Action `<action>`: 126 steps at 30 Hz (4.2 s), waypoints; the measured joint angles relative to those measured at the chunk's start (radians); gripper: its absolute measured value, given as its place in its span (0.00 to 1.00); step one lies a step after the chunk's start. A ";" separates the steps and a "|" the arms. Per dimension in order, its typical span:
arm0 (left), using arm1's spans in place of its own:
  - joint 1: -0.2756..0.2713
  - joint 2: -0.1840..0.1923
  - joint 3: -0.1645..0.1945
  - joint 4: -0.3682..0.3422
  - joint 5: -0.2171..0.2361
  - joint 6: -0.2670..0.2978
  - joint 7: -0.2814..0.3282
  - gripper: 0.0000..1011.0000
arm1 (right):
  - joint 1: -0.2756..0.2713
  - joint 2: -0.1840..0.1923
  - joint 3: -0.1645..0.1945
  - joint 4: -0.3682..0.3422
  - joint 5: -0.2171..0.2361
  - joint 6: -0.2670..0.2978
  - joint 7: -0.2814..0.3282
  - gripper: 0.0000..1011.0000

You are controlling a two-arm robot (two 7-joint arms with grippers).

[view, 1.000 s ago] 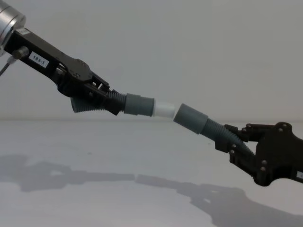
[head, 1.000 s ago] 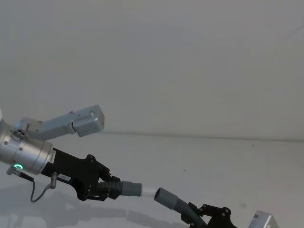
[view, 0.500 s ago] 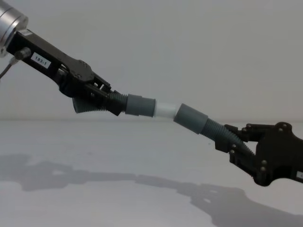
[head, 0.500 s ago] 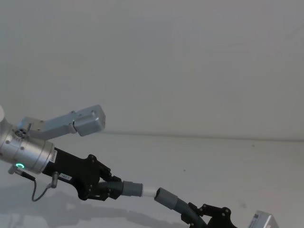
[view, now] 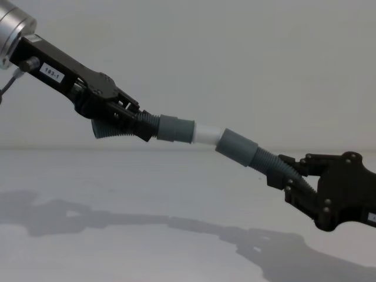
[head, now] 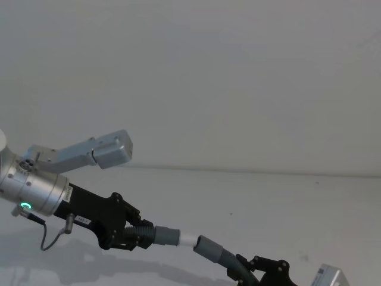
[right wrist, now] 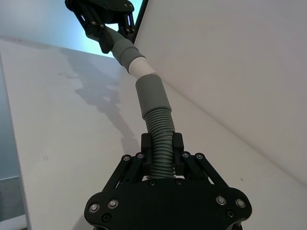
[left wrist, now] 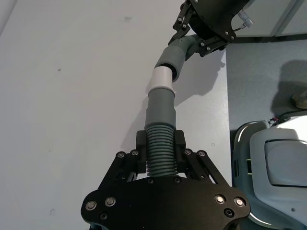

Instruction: Use both hands to pick up one end of the pipe from the table, align the ends, and insert them.

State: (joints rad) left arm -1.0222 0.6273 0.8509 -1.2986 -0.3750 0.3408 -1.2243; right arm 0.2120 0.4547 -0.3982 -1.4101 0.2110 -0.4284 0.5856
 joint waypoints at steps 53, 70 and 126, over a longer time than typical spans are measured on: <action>-0.097 -0.048 0.099 0.090 0.028 -0.037 -0.053 0.29 | 0.005 0.001 -0.001 0.008 -0.004 -0.048 0.016 0.22; -0.141 -0.072 0.139 0.134 0.038 -0.059 -0.099 0.29 | 0.023 0.019 -0.013 0.020 0.031 -0.134 0.083 0.22; -0.160 -0.003 0.190 0.042 -0.014 -0.020 -0.152 0.29 | 0.112 0.042 -0.046 0.109 0.081 -0.212 0.175 0.22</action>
State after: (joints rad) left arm -1.1826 0.6243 1.0406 -1.2566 -0.3890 0.3208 -1.3763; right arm 0.3235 0.4971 -0.4439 -1.3015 0.2918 -0.6406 0.7609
